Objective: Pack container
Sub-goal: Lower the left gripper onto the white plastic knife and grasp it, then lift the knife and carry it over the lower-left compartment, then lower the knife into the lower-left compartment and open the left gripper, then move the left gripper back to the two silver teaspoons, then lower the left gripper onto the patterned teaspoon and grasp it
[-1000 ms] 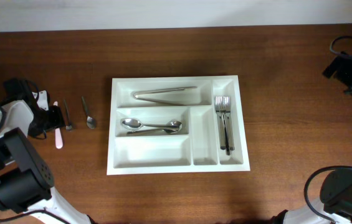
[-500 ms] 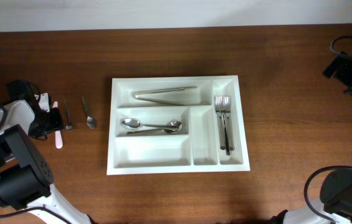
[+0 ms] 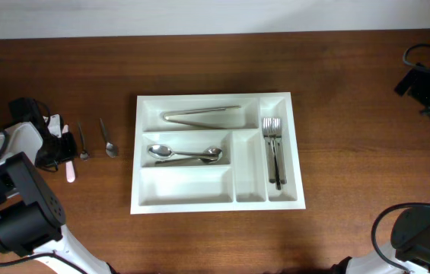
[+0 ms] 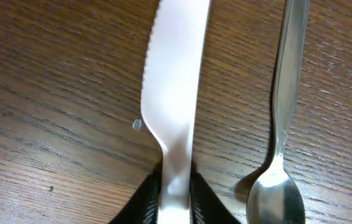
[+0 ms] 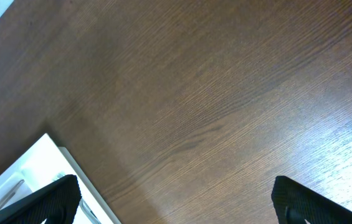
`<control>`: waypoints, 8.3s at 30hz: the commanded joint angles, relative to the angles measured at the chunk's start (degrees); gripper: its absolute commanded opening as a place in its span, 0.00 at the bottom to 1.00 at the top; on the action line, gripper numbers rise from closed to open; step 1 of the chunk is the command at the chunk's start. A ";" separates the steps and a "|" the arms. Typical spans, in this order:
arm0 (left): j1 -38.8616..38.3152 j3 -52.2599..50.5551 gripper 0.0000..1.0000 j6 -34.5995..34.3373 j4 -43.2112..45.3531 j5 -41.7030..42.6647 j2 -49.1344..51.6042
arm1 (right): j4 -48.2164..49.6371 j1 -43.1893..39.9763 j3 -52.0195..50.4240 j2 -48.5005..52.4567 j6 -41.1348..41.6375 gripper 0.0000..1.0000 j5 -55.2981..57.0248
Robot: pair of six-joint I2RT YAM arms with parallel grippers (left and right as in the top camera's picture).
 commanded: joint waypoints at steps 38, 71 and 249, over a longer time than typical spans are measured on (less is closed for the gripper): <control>-0.98 1.60 0.02 3.21 -1.01 2.84 1.68 | -0.02 -0.15 0.63 -0.76 0.48 0.99 -0.31; -13.25 4.50 0.02 25.40 -4.02 2.86 -28.02 | -0.02 -0.15 0.63 -0.76 0.48 0.98 -0.31; -16.35 3.52 0.46 -30.40 1.53 -2.82 1.64 | -0.02 -0.15 0.63 -0.76 0.46 0.99 -0.31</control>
